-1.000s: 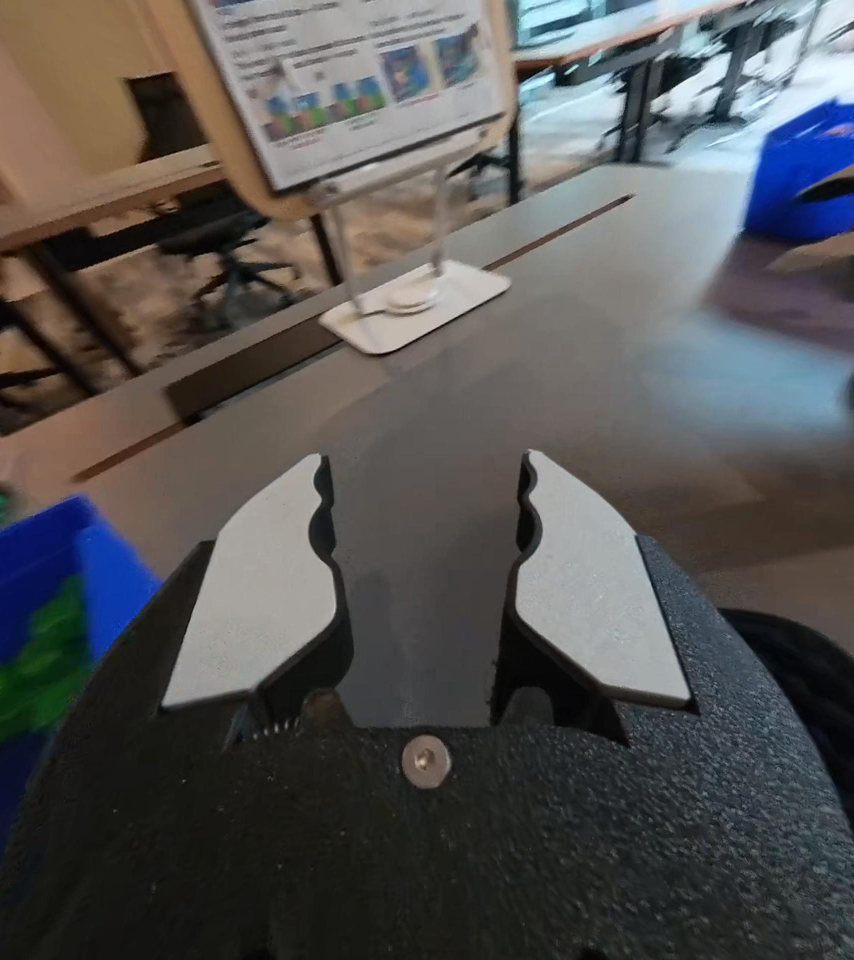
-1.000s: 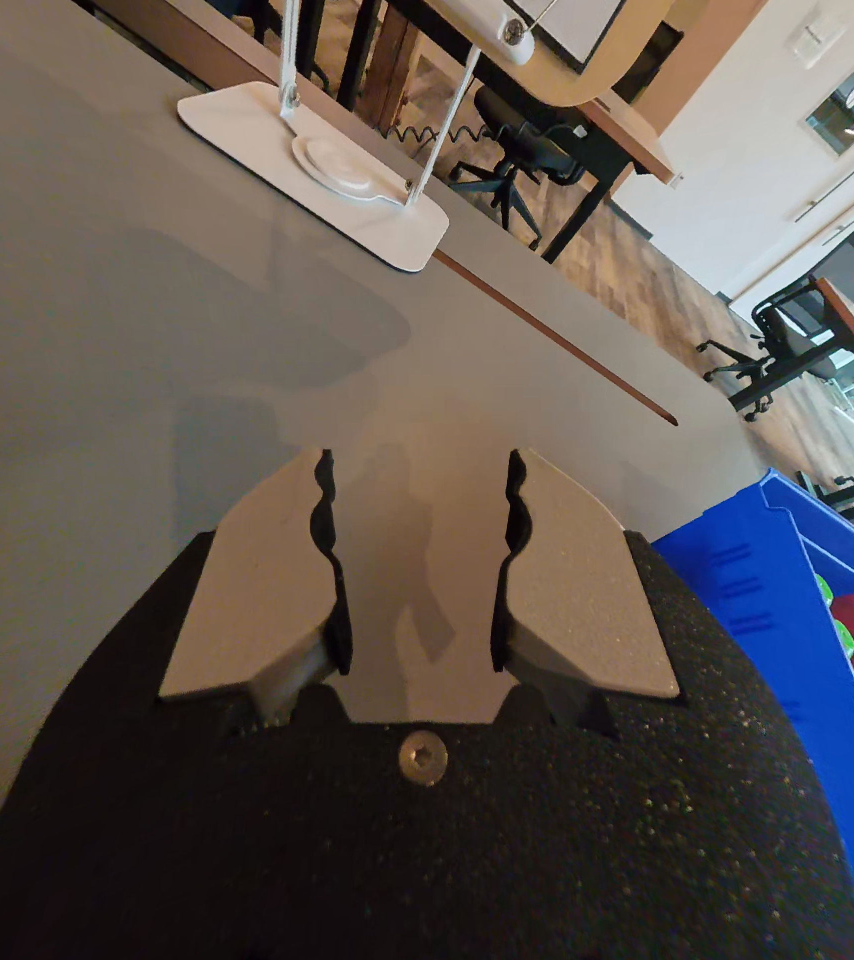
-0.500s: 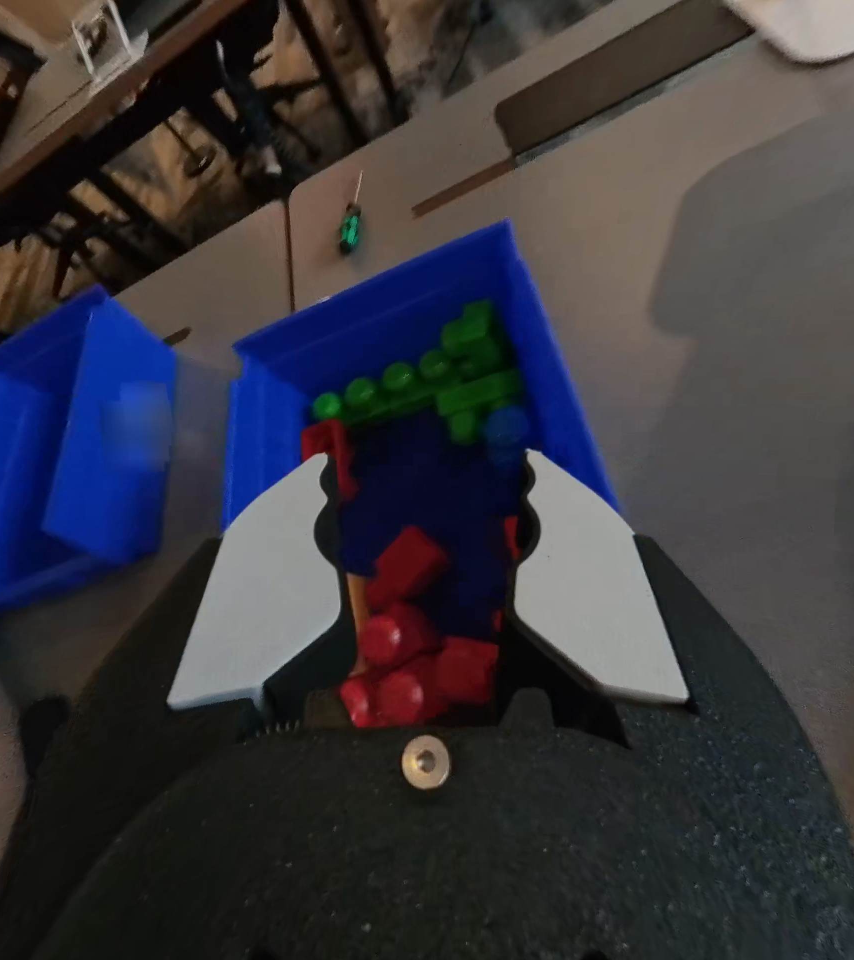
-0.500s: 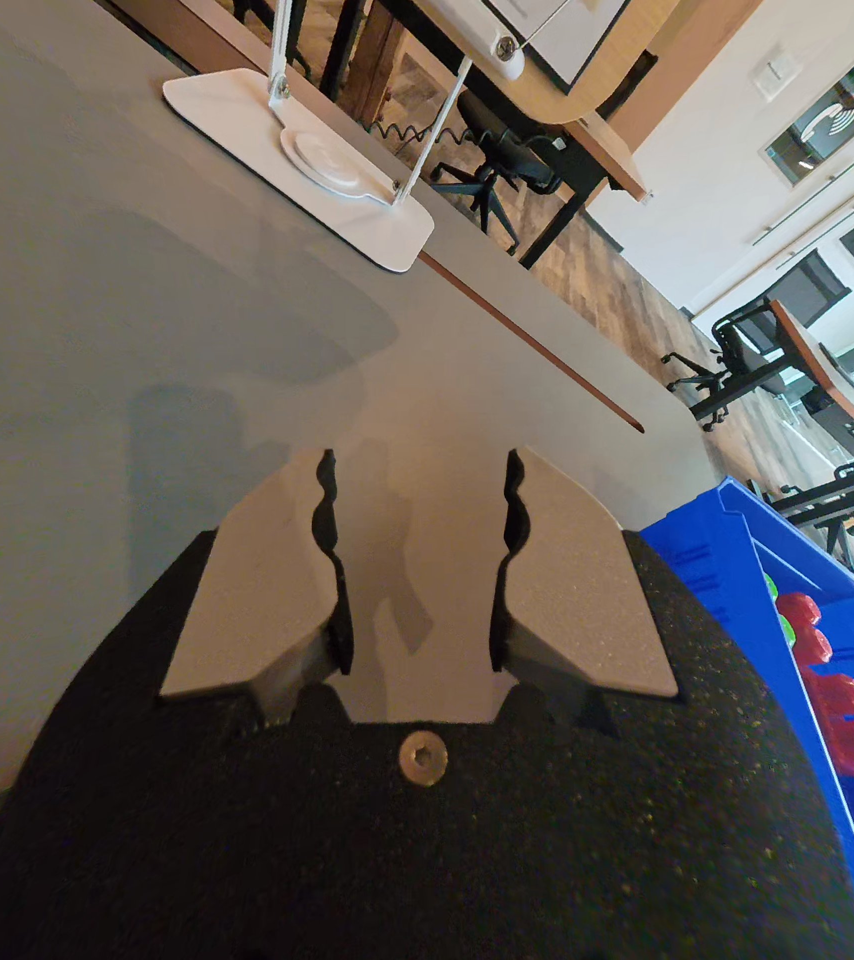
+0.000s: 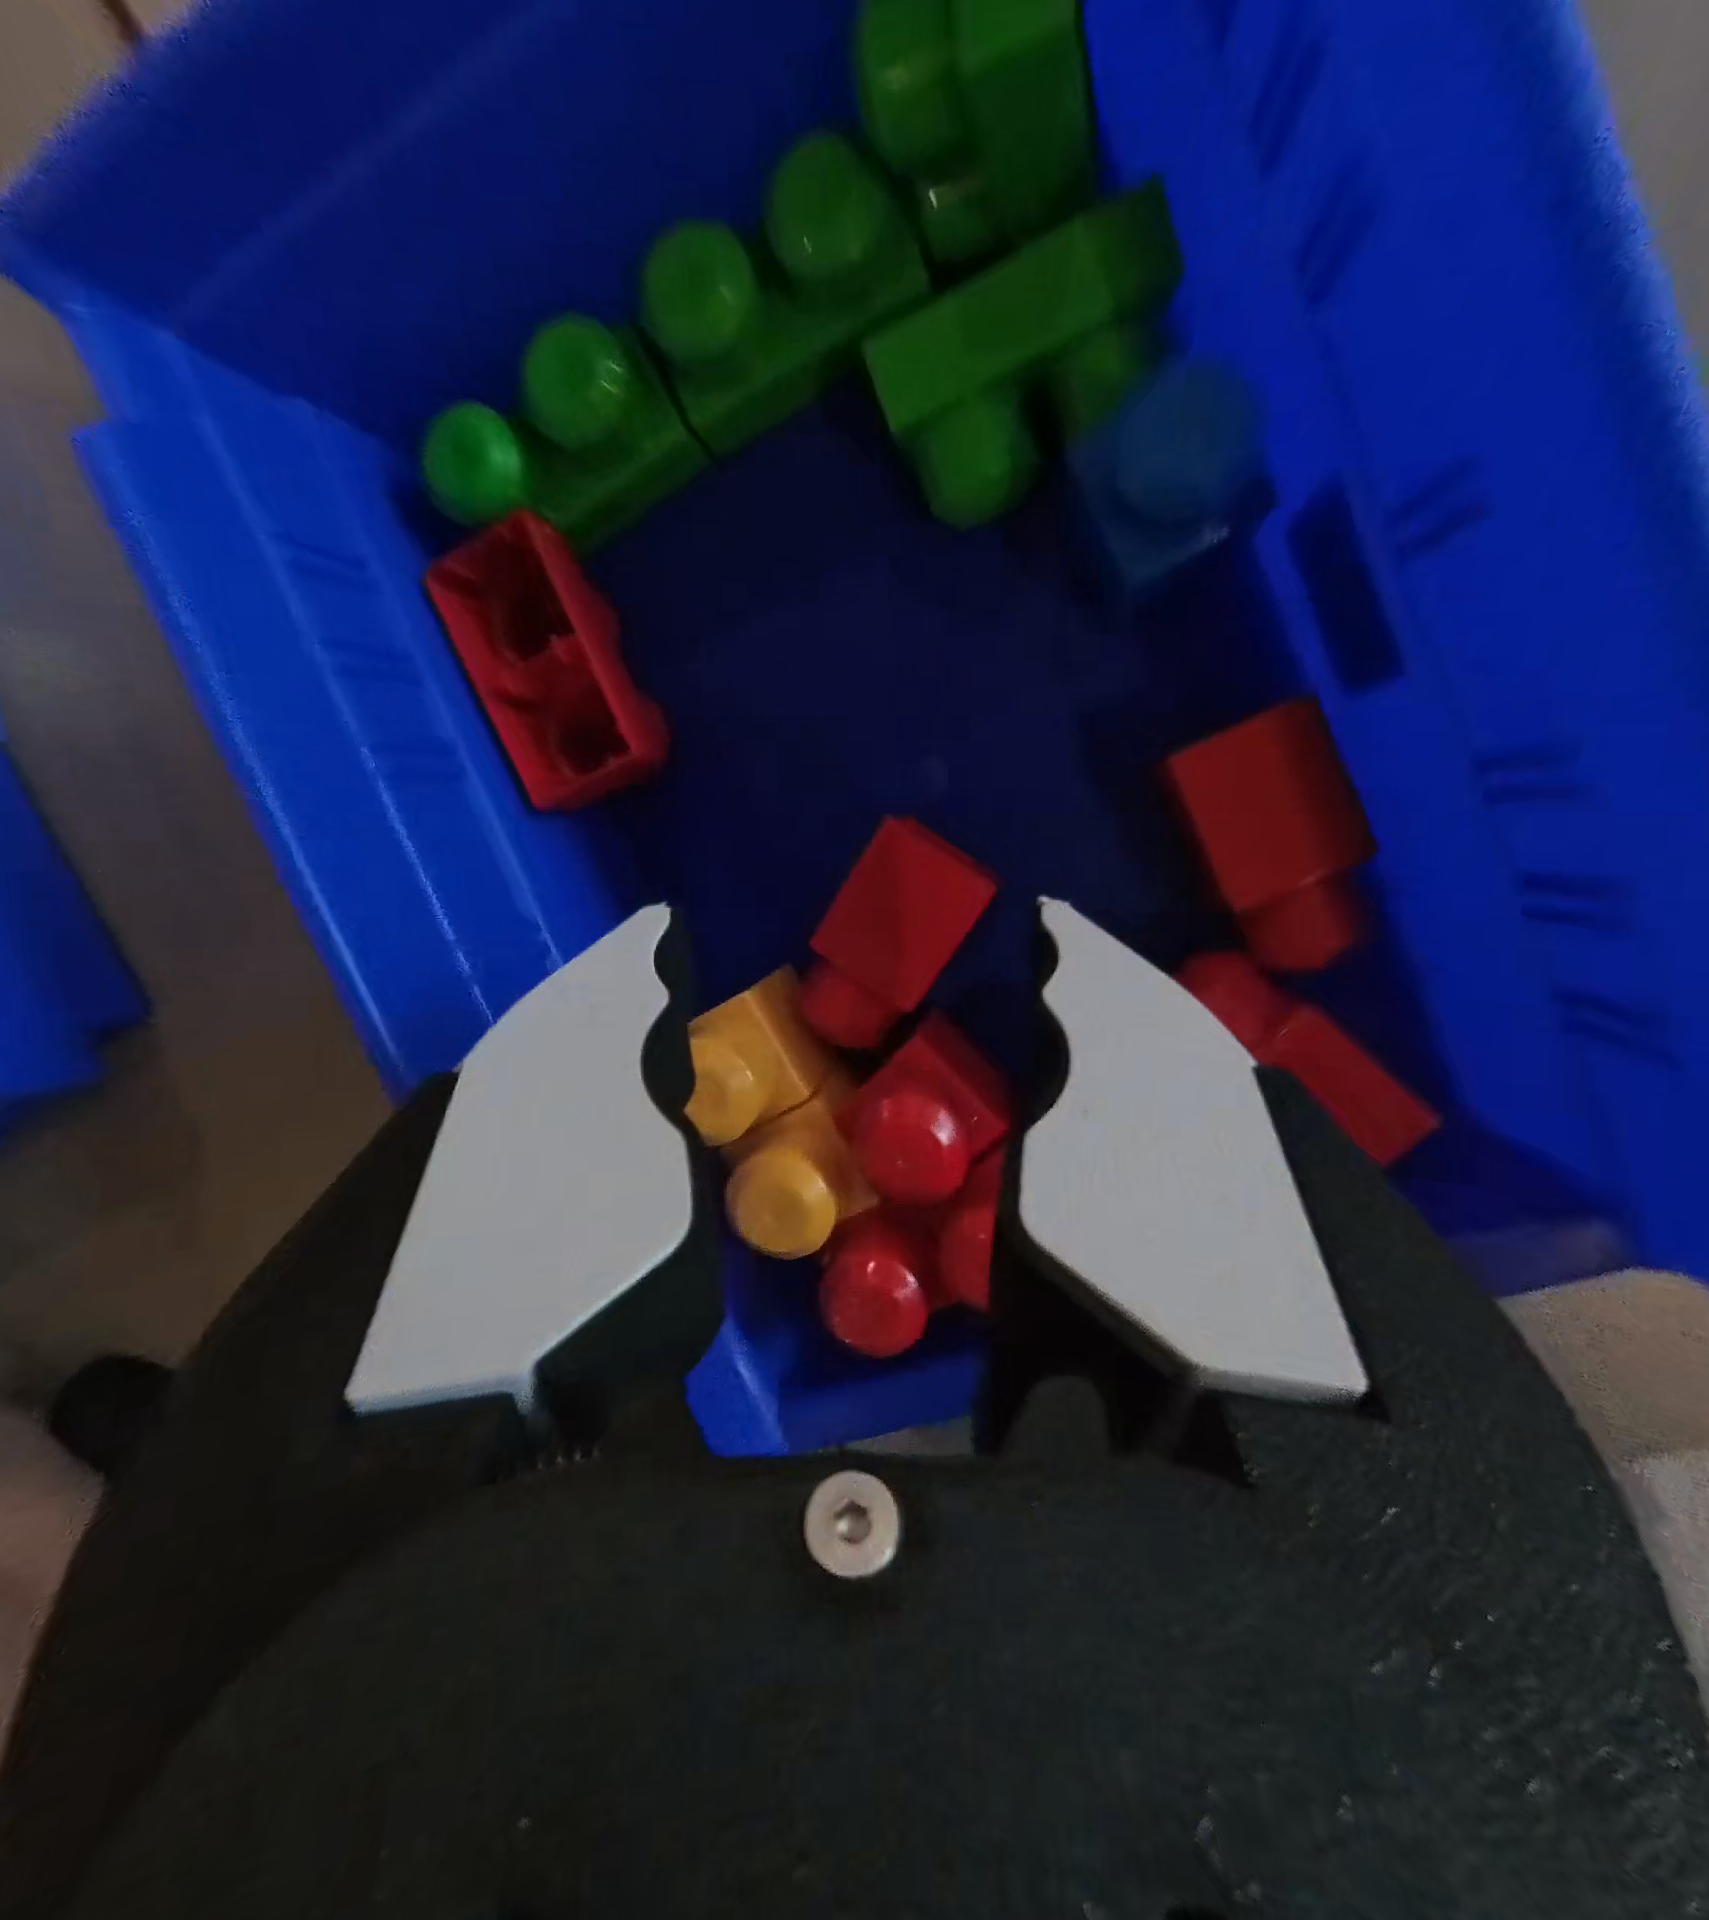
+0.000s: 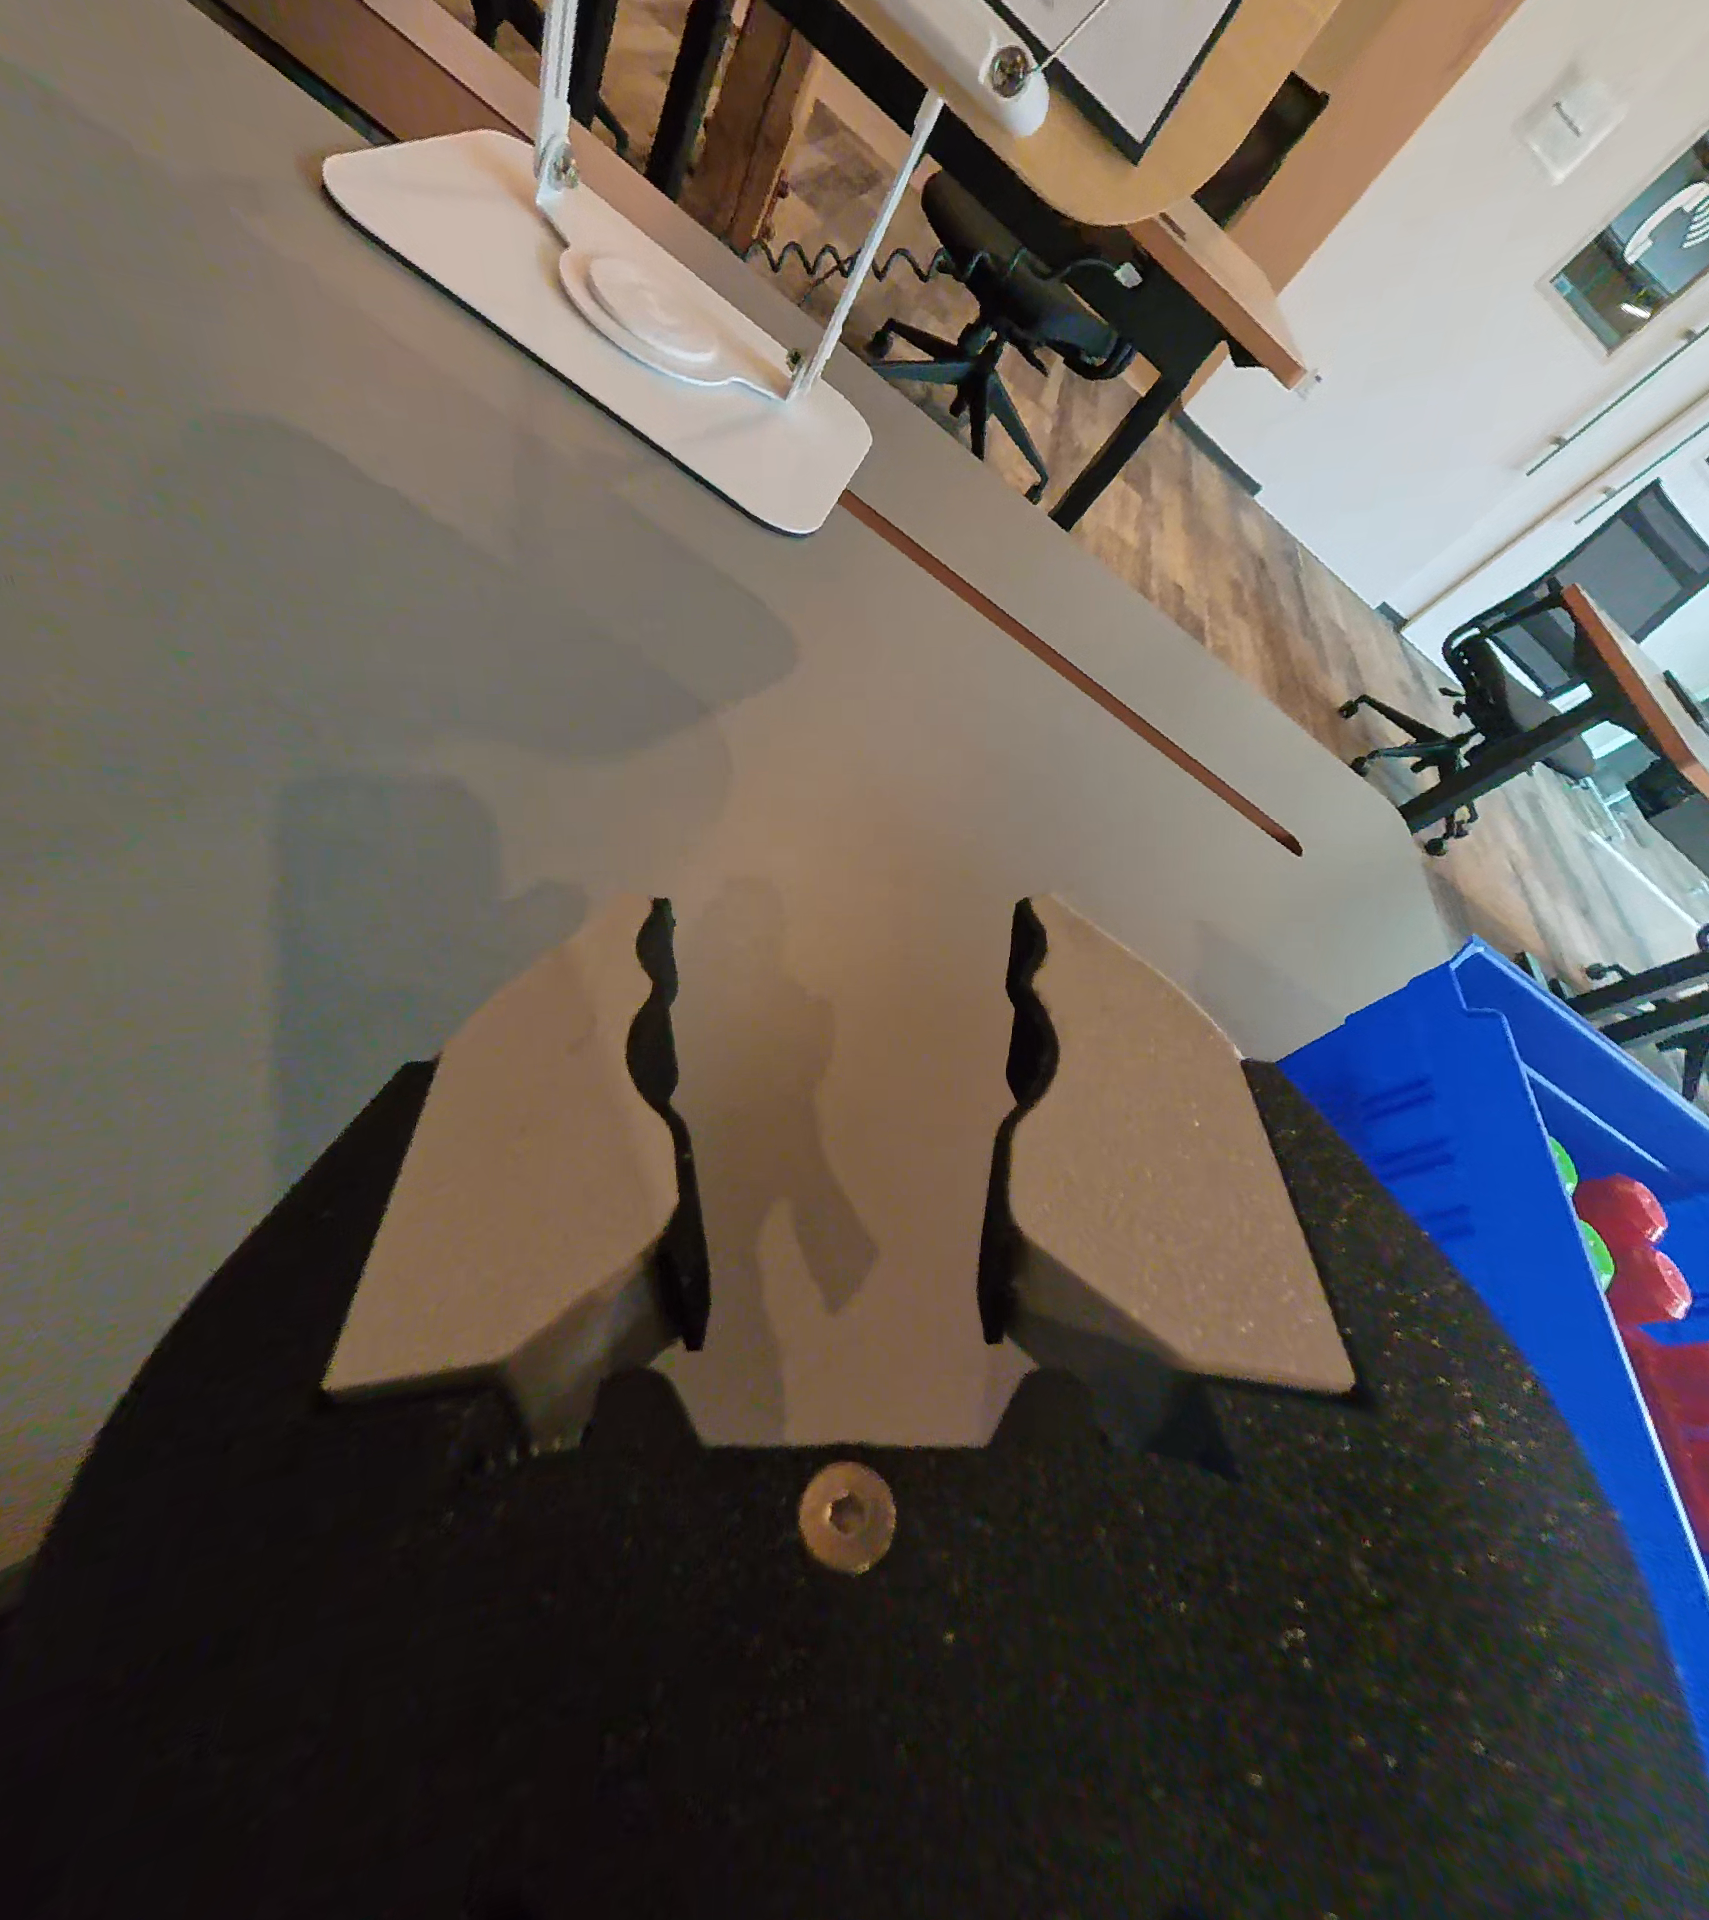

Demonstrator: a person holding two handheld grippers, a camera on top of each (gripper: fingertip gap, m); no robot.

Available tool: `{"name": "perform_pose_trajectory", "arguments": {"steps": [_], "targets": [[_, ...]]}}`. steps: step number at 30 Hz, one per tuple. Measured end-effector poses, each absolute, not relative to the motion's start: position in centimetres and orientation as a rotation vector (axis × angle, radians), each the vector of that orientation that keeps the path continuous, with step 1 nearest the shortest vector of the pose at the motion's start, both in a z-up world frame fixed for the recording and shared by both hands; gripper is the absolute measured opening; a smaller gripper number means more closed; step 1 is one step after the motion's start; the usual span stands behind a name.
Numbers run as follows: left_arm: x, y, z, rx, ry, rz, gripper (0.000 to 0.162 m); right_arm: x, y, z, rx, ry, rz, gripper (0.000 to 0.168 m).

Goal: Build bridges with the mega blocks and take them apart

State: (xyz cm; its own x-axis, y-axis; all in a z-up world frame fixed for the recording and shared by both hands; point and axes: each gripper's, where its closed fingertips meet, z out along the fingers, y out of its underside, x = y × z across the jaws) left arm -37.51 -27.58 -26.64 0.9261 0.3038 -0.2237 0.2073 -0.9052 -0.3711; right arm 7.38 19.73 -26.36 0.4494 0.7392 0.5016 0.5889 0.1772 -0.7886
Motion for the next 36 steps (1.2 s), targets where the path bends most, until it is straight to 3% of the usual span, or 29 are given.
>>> {"name": "perform_pose_trajectory", "arguments": {"steps": [15,20,22,23,36], "targets": [[-37.6,-29.1,-32.0,-3.061,0.063,0.188,0.065,7.3,19.8,-26.8,-1.508,-1.242,0.174,0.059],[-37.6,-29.0,-33.1,-3.053,0.082,0.156,0.057,7.2,19.9,-26.9,-1.511,-1.249,0.173,0.059],[-38.1,-29.2,-33.3,-3.045,0.092,0.183,0.046,7.2,19.9,-27.0,-1.510,-1.255,0.169,0.059],[-38.3,-29.1,-33.1,-3.027,0.101,0.205,0.035,7.1,19.9,-27.1,-1.510,-1.259,0.167,0.059],[-35.2,-24.1,-24.9,-2.705,0.255,0.219,0.034,6.0,18.1,-27.8,-1.515,-1.388,0.212,0.058]]}}
